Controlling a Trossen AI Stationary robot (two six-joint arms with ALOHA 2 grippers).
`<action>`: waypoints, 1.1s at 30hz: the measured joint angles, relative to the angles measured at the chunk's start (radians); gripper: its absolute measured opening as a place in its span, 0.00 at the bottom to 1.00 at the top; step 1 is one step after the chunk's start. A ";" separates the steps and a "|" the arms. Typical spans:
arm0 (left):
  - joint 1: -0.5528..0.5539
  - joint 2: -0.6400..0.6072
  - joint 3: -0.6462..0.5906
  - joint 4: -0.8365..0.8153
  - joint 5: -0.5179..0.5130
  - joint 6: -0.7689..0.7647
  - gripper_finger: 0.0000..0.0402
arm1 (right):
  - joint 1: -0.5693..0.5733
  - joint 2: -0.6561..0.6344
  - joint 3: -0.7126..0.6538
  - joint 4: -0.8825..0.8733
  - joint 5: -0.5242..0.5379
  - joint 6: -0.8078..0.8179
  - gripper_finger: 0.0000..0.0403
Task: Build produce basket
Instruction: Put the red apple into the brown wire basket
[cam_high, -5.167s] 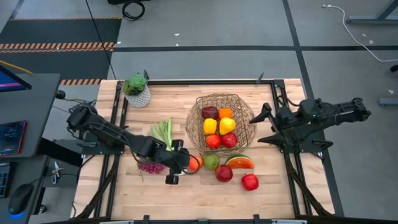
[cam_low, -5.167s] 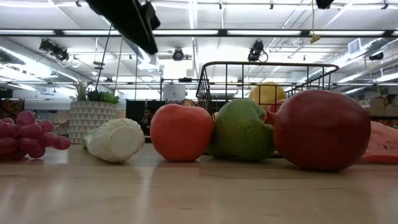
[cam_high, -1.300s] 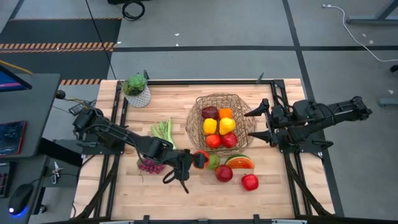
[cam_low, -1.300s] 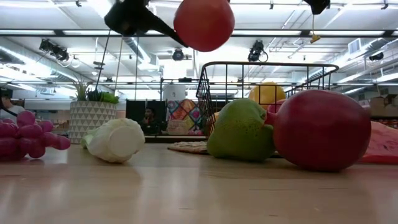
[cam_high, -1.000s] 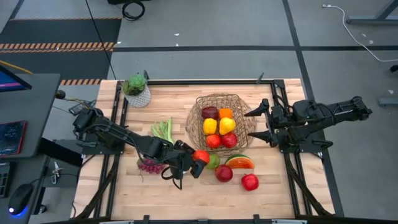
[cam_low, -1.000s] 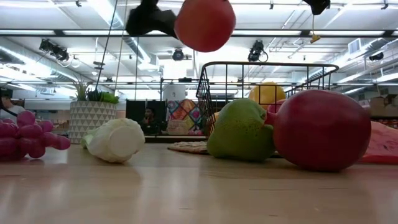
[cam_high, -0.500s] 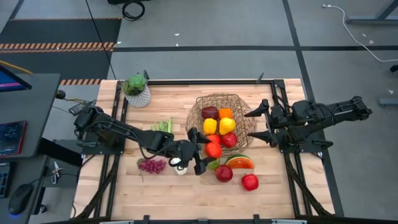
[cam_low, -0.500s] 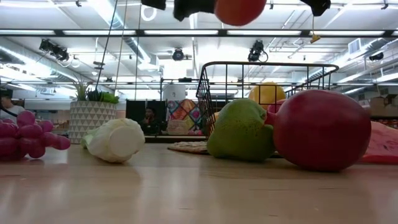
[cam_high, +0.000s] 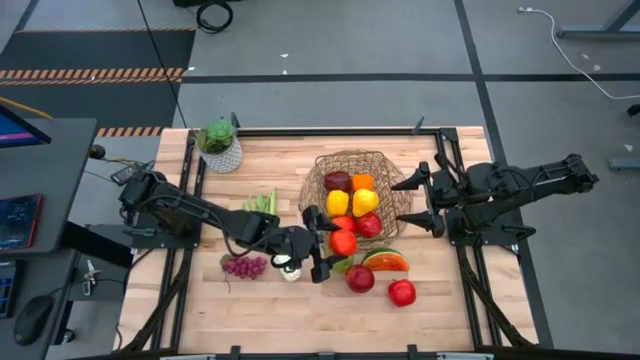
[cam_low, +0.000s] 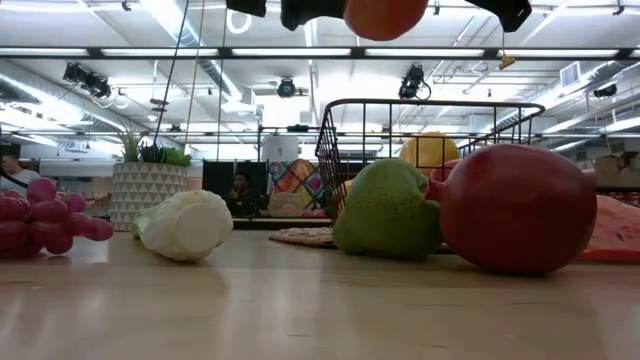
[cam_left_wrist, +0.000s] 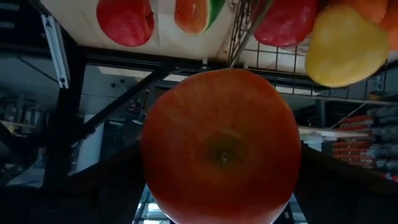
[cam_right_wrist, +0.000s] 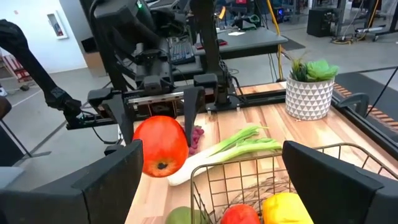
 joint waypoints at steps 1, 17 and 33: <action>0.000 0.000 0.000 0.000 0.000 -0.022 0.87 | 0.000 0.002 0.000 0.001 0.000 0.000 0.96; 0.063 0.000 0.000 -0.005 0.063 -1.584 0.87 | 0.000 0.000 0.000 0.009 0.000 0.026 0.96; 0.060 0.000 0.000 -0.001 0.064 -2.773 0.87 | 0.000 -0.129 0.000 0.051 0.013 -0.039 0.96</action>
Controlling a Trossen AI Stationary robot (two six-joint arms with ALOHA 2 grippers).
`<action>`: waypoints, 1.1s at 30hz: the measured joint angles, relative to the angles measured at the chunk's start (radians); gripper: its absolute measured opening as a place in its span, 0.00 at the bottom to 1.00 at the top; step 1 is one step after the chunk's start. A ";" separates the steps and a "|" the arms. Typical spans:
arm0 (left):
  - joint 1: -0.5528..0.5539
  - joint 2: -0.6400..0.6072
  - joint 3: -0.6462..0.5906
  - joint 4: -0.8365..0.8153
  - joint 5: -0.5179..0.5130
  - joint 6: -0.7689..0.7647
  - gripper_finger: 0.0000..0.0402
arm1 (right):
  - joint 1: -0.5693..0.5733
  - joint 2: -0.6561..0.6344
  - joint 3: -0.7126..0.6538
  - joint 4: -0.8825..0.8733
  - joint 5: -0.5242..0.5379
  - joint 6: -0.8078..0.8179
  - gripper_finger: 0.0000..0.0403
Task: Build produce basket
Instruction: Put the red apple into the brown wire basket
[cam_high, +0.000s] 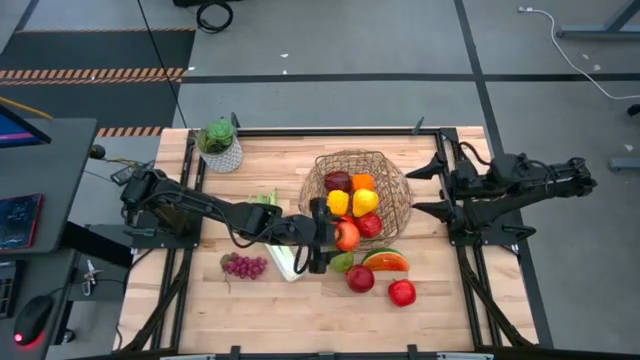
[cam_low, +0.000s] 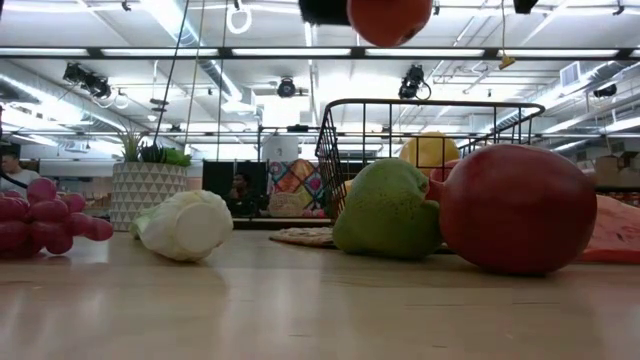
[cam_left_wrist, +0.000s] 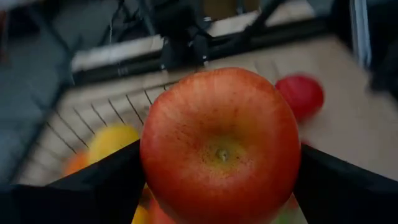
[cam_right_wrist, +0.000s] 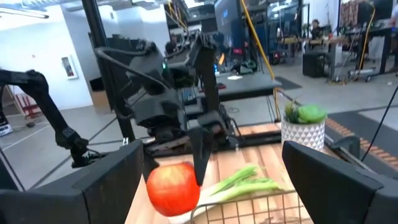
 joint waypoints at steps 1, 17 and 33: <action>0.000 0.000 0.000 0.000 0.000 -0.086 0.87 | 0.000 -0.005 0.000 0.001 0.001 -0.008 0.96; 0.000 0.000 0.000 0.000 0.001 -1.097 0.87 | -0.001 -0.010 0.000 0.052 0.001 -0.044 0.96; -0.001 0.000 0.000 0.003 0.052 -1.735 0.87 | -0.001 -0.010 0.000 0.052 0.001 -0.035 0.96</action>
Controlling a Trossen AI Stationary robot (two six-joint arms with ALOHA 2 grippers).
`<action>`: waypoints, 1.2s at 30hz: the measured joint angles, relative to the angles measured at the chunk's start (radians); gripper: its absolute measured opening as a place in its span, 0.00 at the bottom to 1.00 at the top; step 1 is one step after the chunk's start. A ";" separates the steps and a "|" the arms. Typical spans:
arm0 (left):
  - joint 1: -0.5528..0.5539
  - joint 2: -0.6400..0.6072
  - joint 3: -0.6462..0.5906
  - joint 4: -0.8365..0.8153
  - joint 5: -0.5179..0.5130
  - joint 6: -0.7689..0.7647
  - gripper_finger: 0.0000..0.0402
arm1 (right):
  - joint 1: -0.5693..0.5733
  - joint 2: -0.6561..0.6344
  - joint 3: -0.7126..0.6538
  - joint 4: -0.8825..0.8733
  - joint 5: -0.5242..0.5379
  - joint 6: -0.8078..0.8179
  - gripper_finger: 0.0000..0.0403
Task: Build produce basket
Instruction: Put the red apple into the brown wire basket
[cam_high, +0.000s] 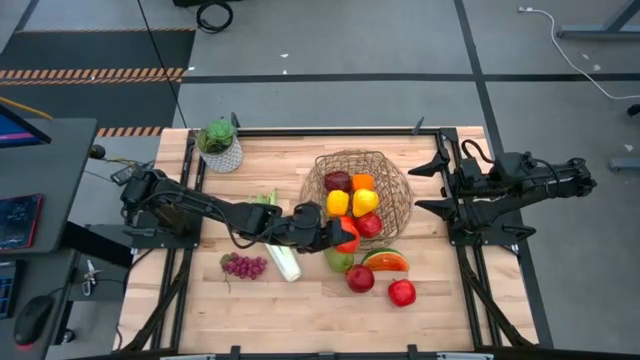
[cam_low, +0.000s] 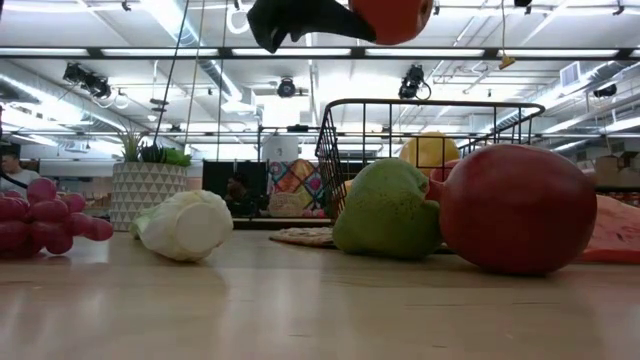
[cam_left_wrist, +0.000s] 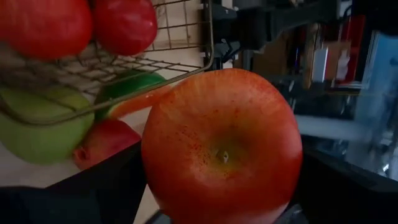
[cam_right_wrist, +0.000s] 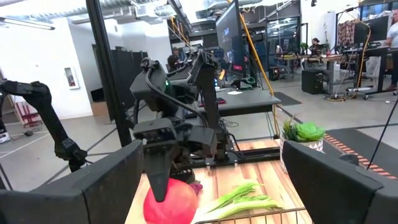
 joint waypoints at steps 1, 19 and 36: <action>0.000 0.000 0.000 0.000 0.000 -0.019 0.87 | 0.000 0.000 0.000 0.000 0.000 0.000 0.96; 0.008 0.000 0.000 0.127 0.387 -0.414 0.87 | 0.000 0.000 0.000 0.008 0.000 -0.008 0.96; 0.031 0.000 0.000 0.362 0.501 -0.415 0.87 | 0.000 0.000 0.000 0.007 0.000 -0.009 0.96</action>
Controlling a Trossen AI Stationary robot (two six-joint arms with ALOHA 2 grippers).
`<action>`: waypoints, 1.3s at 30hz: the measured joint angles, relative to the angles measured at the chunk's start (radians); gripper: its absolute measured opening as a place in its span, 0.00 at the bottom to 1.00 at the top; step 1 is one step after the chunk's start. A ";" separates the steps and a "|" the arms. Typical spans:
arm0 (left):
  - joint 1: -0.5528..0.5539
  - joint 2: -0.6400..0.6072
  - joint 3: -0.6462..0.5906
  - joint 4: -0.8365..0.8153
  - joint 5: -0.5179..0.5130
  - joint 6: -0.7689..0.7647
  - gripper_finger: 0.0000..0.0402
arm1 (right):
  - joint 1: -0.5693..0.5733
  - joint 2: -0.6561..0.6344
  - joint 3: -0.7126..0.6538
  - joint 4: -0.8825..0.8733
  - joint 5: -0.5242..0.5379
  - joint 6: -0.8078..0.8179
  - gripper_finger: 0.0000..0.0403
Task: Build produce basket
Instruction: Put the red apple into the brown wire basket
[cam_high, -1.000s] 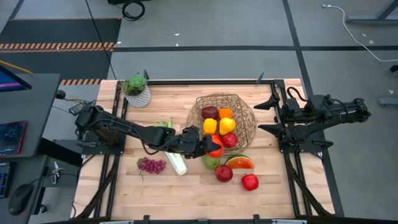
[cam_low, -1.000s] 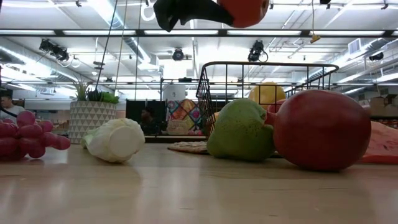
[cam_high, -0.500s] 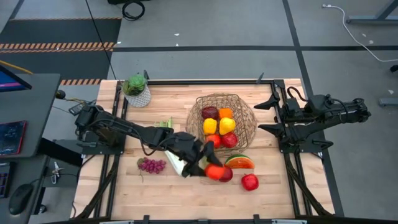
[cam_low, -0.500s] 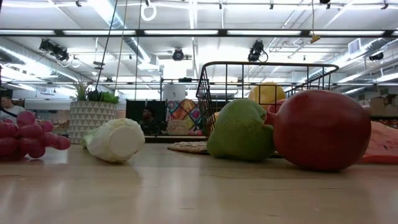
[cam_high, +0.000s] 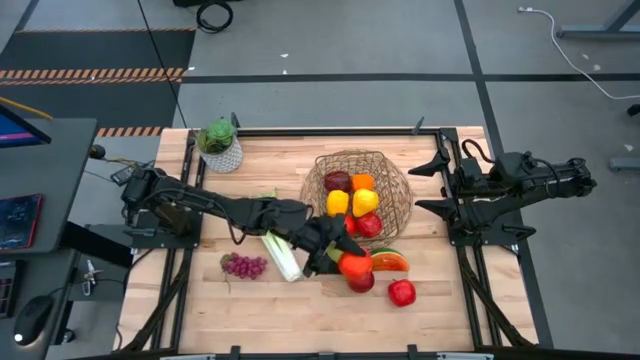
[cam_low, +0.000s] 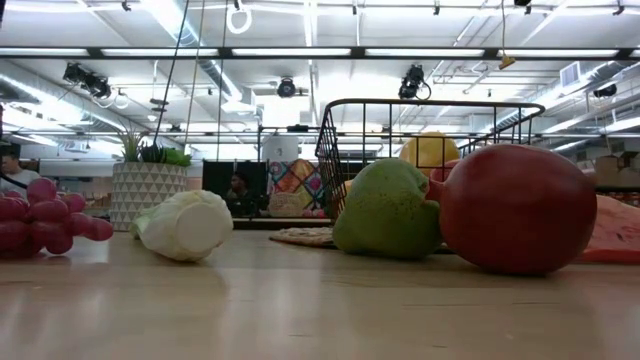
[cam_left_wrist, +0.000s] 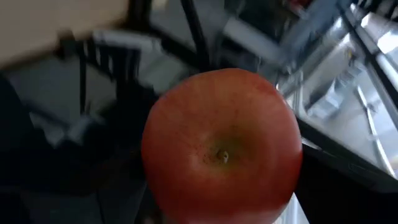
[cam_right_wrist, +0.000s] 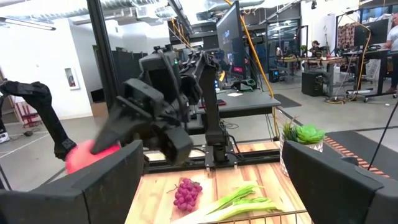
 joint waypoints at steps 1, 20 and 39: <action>0.004 0.000 0.000 -0.028 -0.029 0.031 0.87 | 0.000 0.000 0.000 0.000 0.000 0.000 0.96; 0.141 0.005 0.000 -0.312 -0.180 0.741 0.87 | 0.000 0.000 0.000 0.000 0.000 0.000 0.96; 0.184 0.005 0.000 -0.285 -0.184 1.645 0.87 | 0.000 0.000 0.000 -0.024 0.000 0.002 0.96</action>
